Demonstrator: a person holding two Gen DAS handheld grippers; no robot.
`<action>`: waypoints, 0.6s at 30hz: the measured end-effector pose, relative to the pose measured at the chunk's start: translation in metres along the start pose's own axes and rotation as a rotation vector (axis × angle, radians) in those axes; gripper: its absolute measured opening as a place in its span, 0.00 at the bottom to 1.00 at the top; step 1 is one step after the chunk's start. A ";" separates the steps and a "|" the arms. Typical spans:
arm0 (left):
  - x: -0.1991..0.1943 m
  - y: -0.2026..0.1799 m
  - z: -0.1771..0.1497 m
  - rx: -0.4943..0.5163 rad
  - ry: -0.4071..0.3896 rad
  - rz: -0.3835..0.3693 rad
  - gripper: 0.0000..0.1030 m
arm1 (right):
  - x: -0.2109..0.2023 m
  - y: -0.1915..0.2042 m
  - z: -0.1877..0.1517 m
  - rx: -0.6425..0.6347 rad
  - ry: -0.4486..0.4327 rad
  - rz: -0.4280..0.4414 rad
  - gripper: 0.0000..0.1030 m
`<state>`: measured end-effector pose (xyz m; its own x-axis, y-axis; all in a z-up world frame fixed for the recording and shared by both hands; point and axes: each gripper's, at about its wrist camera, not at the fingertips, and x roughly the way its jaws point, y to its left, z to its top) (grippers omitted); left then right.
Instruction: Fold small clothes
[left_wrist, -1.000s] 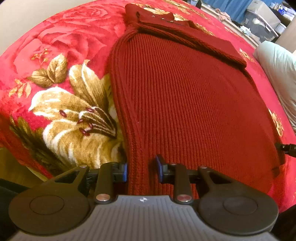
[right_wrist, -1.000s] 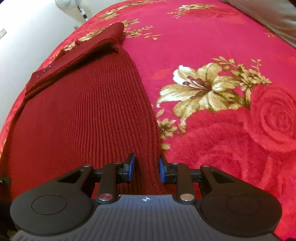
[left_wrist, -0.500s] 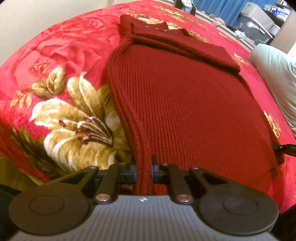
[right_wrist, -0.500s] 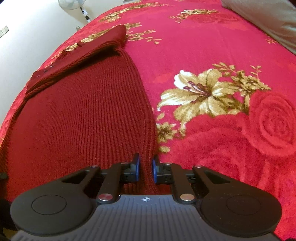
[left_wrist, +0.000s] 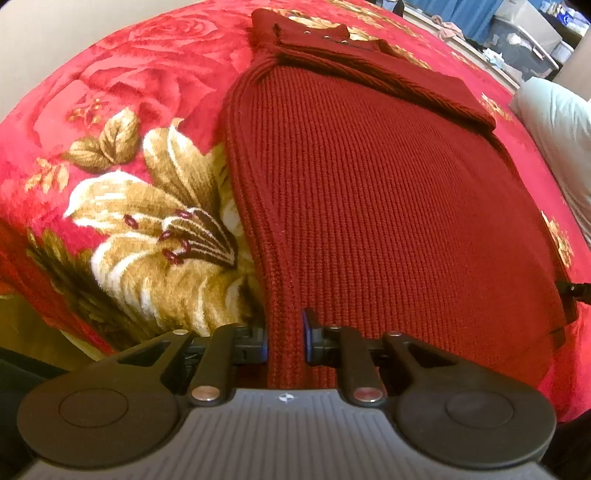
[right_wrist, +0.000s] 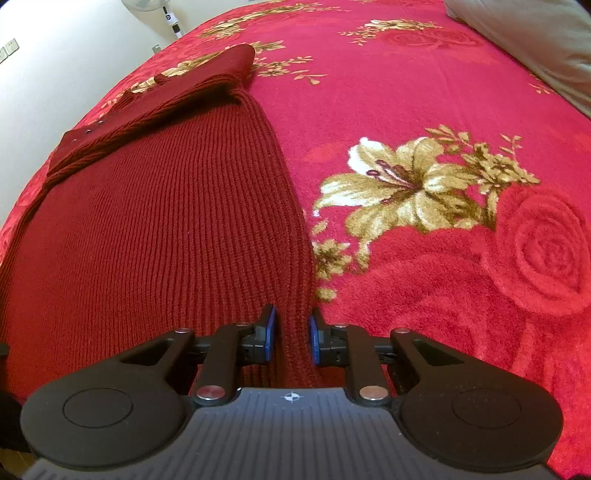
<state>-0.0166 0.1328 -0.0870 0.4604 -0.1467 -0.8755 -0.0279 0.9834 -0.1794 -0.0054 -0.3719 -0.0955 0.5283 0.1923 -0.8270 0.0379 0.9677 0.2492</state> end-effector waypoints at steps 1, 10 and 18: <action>0.000 0.000 0.000 0.001 0.001 0.001 0.17 | 0.000 0.000 0.000 0.001 0.000 0.000 0.19; -0.022 -0.014 0.008 0.083 -0.110 -0.020 0.12 | -0.010 0.003 0.002 -0.001 -0.044 0.014 0.11; -0.106 -0.038 0.032 0.205 -0.331 -0.148 0.11 | -0.092 0.007 0.026 0.033 -0.278 0.211 0.09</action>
<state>-0.0362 0.1146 0.0263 0.7079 -0.2784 -0.6491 0.2215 0.9602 -0.1703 -0.0318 -0.3868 -0.0049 0.7382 0.3312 -0.5876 -0.0719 0.9048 0.4197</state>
